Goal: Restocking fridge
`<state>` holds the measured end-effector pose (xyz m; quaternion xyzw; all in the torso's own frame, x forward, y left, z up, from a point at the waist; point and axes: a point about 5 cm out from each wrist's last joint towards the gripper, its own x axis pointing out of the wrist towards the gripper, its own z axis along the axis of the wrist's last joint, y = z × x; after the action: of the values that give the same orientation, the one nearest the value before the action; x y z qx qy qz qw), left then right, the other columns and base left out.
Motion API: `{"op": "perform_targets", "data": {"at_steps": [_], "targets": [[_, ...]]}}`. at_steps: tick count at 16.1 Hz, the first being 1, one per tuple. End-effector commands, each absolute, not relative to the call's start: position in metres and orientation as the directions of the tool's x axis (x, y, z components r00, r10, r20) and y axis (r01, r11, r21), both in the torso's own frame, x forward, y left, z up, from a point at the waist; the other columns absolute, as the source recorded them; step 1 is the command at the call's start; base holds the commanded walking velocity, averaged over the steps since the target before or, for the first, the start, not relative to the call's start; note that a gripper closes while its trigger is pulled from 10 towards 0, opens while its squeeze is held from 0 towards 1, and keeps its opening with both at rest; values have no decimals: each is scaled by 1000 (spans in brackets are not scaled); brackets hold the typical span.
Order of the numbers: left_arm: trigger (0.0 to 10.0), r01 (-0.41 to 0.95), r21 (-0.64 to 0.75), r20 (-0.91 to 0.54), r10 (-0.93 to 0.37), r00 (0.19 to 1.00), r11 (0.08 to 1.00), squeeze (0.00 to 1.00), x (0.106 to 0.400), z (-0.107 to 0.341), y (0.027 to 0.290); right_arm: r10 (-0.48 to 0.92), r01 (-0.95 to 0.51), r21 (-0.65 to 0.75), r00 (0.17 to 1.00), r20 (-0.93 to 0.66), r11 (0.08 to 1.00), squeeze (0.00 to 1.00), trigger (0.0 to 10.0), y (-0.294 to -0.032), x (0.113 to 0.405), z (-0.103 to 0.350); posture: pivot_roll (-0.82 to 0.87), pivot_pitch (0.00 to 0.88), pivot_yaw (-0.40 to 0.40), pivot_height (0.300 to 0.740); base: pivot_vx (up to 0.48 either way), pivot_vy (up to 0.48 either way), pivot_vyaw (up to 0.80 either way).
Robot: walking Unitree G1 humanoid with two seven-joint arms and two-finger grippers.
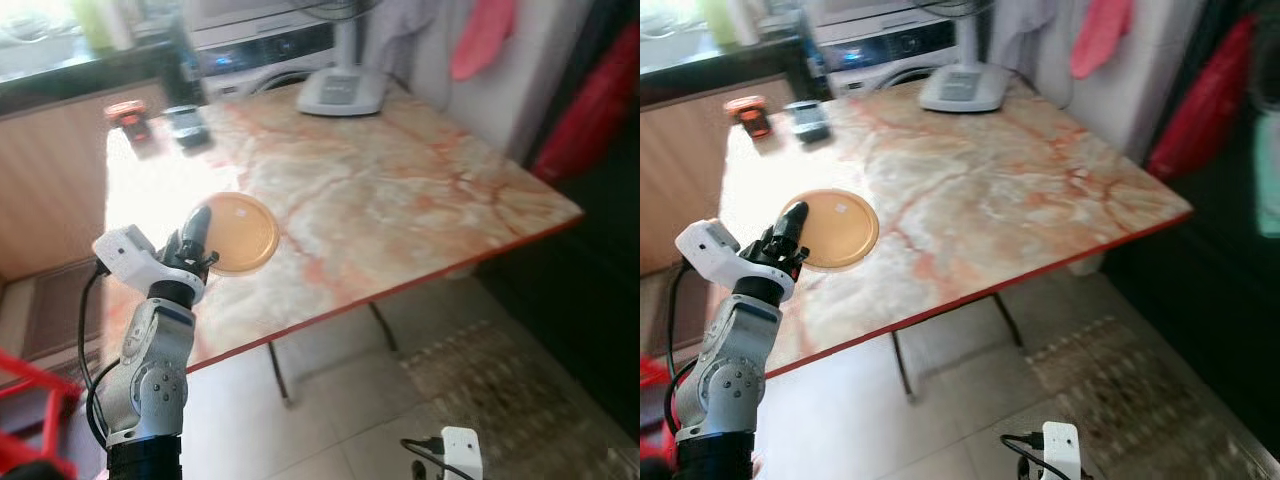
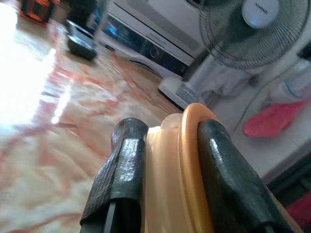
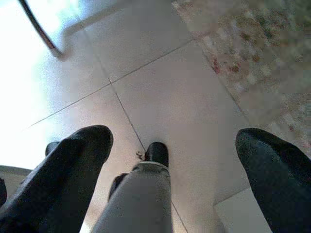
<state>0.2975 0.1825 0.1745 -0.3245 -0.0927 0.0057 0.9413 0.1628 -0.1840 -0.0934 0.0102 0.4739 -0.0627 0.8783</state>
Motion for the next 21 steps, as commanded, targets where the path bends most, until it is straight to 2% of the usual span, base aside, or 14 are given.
{"op": "perform_targets", "data": {"at_steps": [1,9,21], "targets": [[10000,53,-604,197,85,977,795,0,299,182,183,-103,129,-40,529,-842,991,0,10000,-183,159,-95,58,18,89,740,0,0,-800],[10000,54,-619,186,79,979,783,0,298,180,175,-100,136,-33,519,-849,990,0,10000,-183,159,-96,55,71,86,740,0,0,-800],[10000,57,-623,171,65,983,780,0,299,177,169,-93,129,-30,516,-851,991,0,10000,-183,159,-96,52,78,78,740,0,0,-800]]}}
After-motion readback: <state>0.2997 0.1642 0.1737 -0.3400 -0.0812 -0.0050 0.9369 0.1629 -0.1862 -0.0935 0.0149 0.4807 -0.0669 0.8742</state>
